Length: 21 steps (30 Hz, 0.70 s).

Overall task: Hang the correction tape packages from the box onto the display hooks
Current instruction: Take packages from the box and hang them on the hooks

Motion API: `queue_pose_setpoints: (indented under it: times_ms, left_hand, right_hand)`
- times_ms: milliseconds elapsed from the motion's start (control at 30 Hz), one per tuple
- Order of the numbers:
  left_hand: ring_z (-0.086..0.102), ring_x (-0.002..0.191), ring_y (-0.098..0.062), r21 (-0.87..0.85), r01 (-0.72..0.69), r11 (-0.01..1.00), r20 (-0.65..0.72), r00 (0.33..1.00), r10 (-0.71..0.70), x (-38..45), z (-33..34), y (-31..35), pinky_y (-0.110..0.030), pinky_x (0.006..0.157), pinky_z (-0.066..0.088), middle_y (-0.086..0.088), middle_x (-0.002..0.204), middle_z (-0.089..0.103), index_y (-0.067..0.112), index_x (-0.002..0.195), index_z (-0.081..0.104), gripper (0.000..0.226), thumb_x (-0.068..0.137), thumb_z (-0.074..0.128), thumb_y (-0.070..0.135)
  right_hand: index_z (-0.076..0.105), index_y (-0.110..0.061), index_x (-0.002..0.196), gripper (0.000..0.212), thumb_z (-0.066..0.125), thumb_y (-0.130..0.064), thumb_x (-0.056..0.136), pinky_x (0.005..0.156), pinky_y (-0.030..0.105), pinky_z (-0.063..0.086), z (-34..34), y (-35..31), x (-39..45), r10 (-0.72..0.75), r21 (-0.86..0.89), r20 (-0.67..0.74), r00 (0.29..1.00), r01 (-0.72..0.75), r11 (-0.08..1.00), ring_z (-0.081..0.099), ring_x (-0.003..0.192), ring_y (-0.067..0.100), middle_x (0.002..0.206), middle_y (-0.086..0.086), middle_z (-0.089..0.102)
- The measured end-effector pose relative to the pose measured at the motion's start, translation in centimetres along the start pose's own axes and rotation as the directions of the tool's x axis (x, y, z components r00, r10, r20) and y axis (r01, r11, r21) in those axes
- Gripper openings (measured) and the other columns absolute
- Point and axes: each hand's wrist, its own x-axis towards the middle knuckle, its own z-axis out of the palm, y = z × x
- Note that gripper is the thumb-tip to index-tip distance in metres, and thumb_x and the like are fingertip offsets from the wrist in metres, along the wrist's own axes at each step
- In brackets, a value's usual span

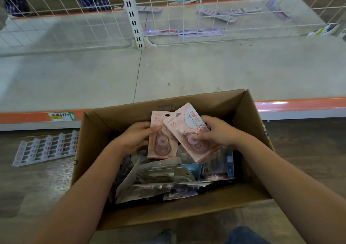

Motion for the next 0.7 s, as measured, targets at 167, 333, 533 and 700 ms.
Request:
queue_pose_setpoints:
  times_ms: [167, 333, 533, 700]
  left_hand:
    - [0.071, 0.087, -0.011, 0.23, -0.126, 0.965, -0.048, 0.989, 0.14, 0.0, 1.0, 2.0, -0.024, 0.07, 0.057, 0.0, 0.099, 0.073, 0.019, 0.114, 0.06, 0.02, 0.096, 0.053, 0.022]
    - [0.07, 0.086, -0.008, 0.262, -0.218, 0.94, -0.132, 0.957, 0.259, -2.5, 1.3, 6.1, -0.024, 0.075, 0.055, 0.004, 0.098, 0.073, 0.017, 0.107, 0.065, 0.016, 0.094, 0.056, 0.015]
    - [0.072, 0.088, -0.021, 0.011, -0.103, 0.995, -0.265, 0.959, 0.103, -9.5, 1.0, 13.7, -0.039, 0.082, 0.055, -0.002, 0.095, 0.075, 0.021, 0.101, 0.067, 0.014, 0.096, 0.054, 0.023]
    - [0.072, 0.084, -0.02, -0.111, -0.048, 0.993, -0.293, 0.956, 0.014, -17.0, 1.3, 20.8, -0.036, 0.07, 0.055, -0.004, 0.095, 0.075, 0.021, 0.1, 0.064, 0.015, 0.098, 0.05, 0.023]
  right_hand:
    - [0.05, -0.02, 0.124, 0.045, 0.07, -0.025, 0.084, 0.09, 0.037, 0.055, -1.3, -0.6, 0.2, 0.008, 0.119, -0.019, 1.0, -0.006, 0.993, 0.063, 0.105, 0.016, 0.121, -0.004, 0.062]
    - [0.053, -0.018, 0.123, 0.045, 0.071, -0.013, 0.082, 0.092, 0.041, 0.053, -3.4, -3.0, -1.7, 0.096, 0.369, -0.013, 0.995, -0.085, 0.926, 0.066, 0.103, 0.018, 0.117, 0.0, 0.066]
    - [0.051, -0.022, 0.125, 0.046, 0.07, -0.022, 0.083, 0.087, 0.039, 0.055, -6.0, -10.3, -6.7, 0.151, 0.46, 0.078, 0.985, -0.17, 0.871, 0.068, 0.1, 0.019, 0.114, -0.001, 0.067]
    - [0.051, -0.021, 0.127, 0.058, 0.072, -0.033, 0.075, 0.096, 0.047, 0.05, -8.8, -19.4, -13.0, 0.151, 0.525, 0.099, 0.984, -0.181, 0.832, 0.066, 0.106, 0.021, 0.117, -0.002, 0.068]
